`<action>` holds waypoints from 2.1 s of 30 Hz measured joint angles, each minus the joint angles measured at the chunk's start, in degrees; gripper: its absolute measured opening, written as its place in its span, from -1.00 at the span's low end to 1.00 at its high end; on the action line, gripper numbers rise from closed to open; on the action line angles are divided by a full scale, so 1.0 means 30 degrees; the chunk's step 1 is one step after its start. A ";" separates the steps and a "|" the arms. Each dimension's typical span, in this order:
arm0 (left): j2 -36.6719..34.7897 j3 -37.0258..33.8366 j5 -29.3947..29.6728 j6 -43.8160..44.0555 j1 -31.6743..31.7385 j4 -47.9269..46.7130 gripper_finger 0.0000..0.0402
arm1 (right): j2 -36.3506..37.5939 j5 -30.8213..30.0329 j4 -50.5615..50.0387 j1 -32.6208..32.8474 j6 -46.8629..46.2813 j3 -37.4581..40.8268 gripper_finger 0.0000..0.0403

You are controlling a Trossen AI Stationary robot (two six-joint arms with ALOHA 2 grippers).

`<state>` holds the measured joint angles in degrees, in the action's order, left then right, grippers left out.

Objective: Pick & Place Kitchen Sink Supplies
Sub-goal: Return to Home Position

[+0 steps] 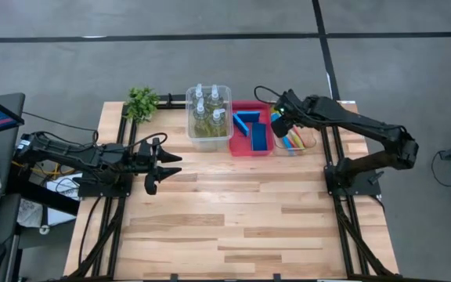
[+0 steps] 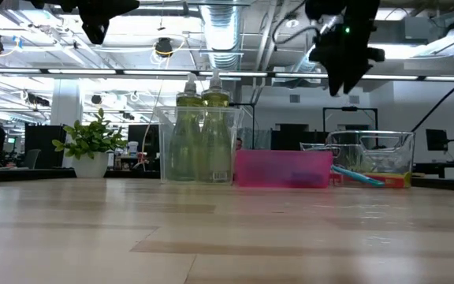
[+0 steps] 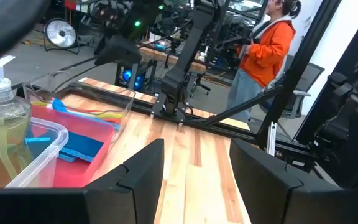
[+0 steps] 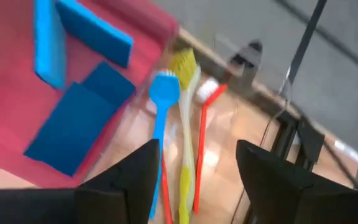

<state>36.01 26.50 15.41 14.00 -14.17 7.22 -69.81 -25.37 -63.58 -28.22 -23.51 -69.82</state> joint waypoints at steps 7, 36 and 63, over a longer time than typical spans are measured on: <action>0.0000 0.0000 -0.0477 0.0000 0.0000 0.0000 -0.08 | 0.2267 -0.2365 0.1592 0.2945 -0.0023 0.0007 0.06; -0.1500 0.0000 0.0800 -0.0024 -0.0168 0.0756 -0.08 | 0.4963 -0.7014 1.2224 1.8036 0.1279 0.4109 0.04; -0.9071 -0.3174 0.2705 0.1167 -0.0168 -0.5095 -0.08 | 1.8407 -0.7007 1.8596 2.0995 0.2530 1.6892 0.04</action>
<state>8.80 16.98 23.53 17.50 -14.68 -8.06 -14.59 -46.39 -7.79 34.76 -15.92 -19.14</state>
